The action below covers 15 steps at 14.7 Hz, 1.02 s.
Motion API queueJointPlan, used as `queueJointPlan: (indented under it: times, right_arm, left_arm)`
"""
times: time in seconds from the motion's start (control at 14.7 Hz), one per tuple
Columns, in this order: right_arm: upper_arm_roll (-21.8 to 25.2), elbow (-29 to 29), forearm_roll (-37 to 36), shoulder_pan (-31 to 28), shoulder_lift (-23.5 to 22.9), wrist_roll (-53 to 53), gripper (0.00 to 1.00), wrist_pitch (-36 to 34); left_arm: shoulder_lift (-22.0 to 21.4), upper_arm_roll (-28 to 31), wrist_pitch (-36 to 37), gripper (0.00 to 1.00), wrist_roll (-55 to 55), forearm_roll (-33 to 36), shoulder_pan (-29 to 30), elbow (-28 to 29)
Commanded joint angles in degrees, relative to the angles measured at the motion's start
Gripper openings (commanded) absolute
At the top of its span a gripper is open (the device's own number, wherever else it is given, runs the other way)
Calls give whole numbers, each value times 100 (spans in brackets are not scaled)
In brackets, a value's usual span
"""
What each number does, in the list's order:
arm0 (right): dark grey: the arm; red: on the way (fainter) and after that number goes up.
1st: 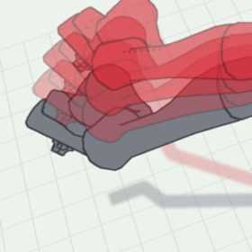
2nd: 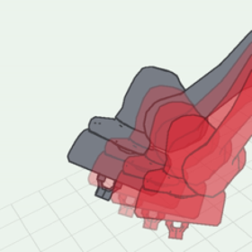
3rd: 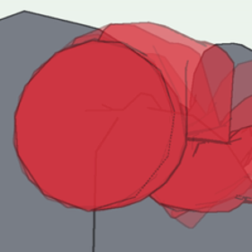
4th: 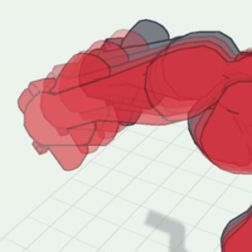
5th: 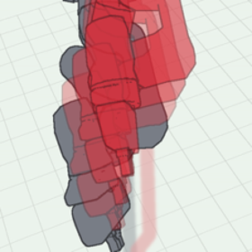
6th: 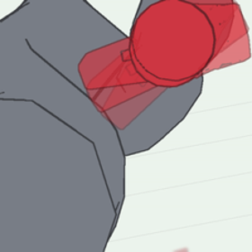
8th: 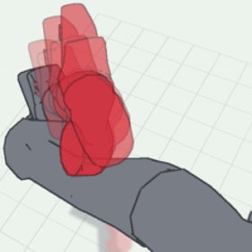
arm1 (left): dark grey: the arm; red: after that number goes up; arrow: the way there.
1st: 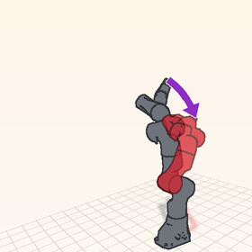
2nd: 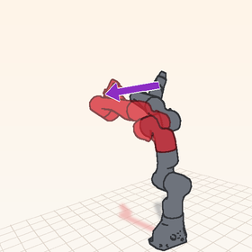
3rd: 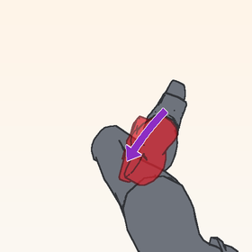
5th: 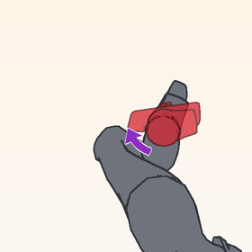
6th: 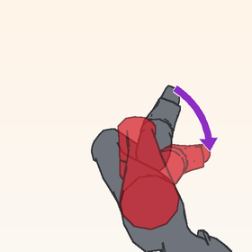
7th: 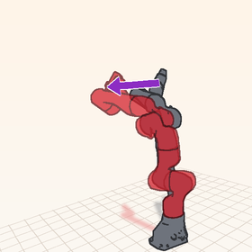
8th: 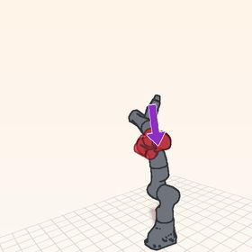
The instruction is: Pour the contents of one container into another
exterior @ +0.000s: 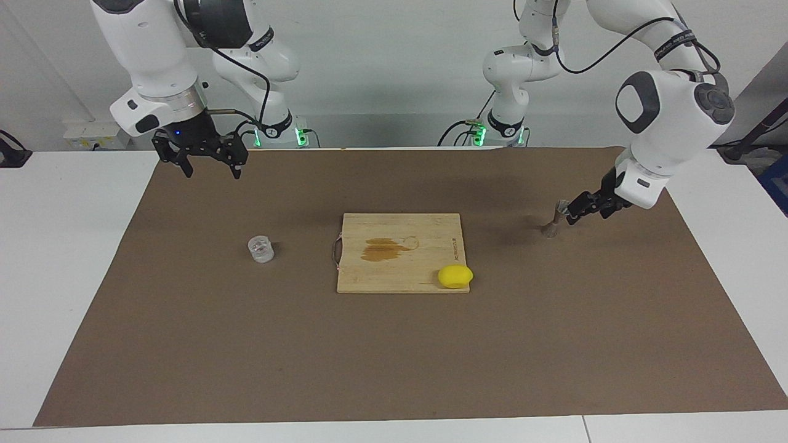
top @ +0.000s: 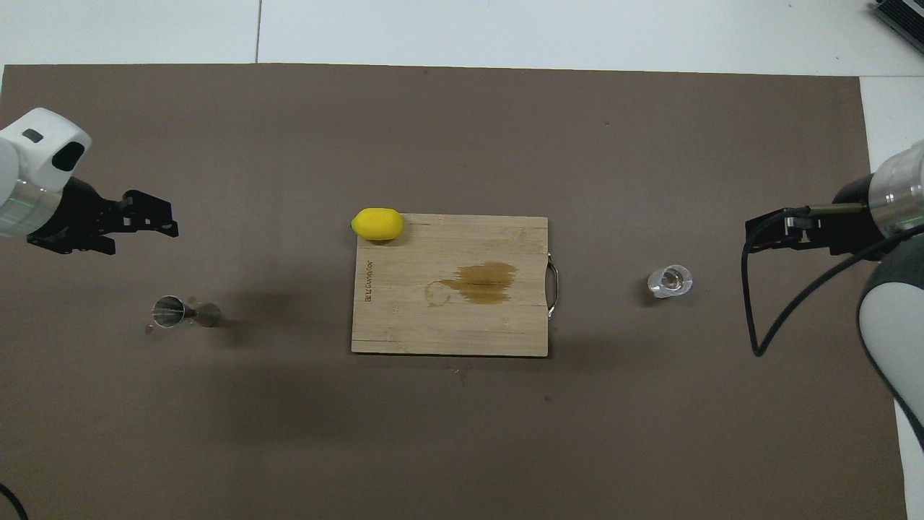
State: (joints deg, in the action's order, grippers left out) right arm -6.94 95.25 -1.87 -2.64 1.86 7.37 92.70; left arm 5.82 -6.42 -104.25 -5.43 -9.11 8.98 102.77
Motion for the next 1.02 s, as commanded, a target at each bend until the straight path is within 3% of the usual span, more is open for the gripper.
queueJointPlan:
  times: [0.0, 0.2, 0.55, 0.82, 0.95]
  right_arm:
    - [-35, 55, 20, -70, 69, -78, 100, 28]
    - [-35, 55, 11, -70, 69, -78, 100, 28]
    - [-27, 55, 11, -70, 69, -78, 100, 28]
    - [-35, 55, 11, -70, 69, -78, 100, 28]
    - [-35, 46, 11, -70, 69, -78, 100, 28]
  left_arm:
    - [182, -17, 282, 100, 891, -581, 682, -169]
    - [550, 0, 816, 100, 1893, -1423, 1210, -529]
    - [1060, -8, 1187, 100, 4360, -2715, 2001, -556]
    - [1290, 0, 1652, 100, 6847, -3499, 2398, -451]
    - [1316, 1, 1715, 100, 8191, -3886, 2547, -118]
